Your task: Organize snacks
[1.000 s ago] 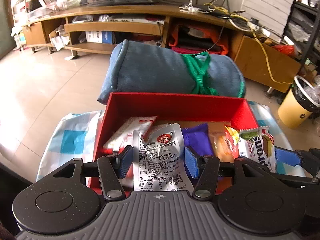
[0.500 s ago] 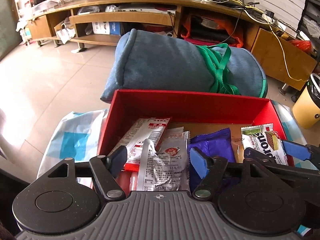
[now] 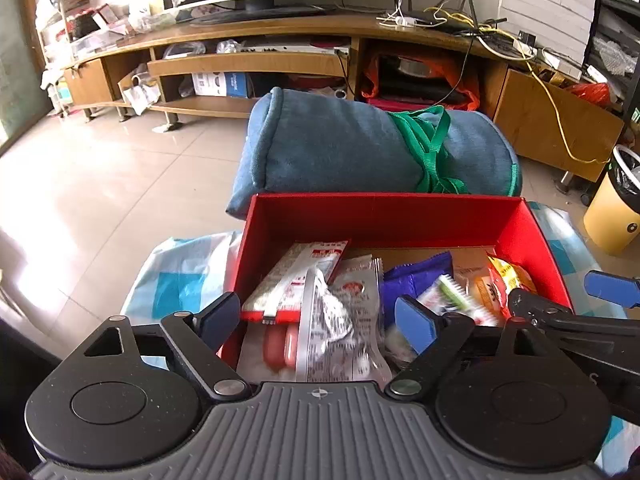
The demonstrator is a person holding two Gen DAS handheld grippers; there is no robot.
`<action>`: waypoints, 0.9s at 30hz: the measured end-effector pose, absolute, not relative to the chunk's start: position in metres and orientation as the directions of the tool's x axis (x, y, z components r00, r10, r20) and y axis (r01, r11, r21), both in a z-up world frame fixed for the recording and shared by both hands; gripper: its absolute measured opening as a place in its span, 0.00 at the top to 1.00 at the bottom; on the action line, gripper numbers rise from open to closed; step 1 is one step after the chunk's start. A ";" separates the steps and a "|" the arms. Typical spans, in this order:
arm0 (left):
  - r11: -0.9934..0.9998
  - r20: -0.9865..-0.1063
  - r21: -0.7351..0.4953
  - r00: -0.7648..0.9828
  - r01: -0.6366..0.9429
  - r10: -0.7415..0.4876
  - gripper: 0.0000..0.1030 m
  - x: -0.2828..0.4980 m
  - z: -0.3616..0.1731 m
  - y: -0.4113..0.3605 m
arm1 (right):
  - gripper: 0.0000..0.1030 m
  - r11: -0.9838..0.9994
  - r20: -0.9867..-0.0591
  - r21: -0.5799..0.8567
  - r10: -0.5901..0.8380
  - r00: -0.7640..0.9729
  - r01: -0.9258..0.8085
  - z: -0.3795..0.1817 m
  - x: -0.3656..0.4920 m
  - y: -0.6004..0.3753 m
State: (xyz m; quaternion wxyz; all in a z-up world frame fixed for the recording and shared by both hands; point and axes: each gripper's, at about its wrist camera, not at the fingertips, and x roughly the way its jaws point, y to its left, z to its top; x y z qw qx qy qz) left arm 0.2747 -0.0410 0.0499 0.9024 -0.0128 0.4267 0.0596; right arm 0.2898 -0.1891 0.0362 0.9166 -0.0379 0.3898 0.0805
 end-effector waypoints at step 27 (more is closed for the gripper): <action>0.999 -0.777 0.040 0.627 -0.031 0.050 0.05 0.155 0.040 -0.052 | 0.32 0.992 -0.730 0.031 0.108 0.675 -0.124 0.039 0.158 -0.205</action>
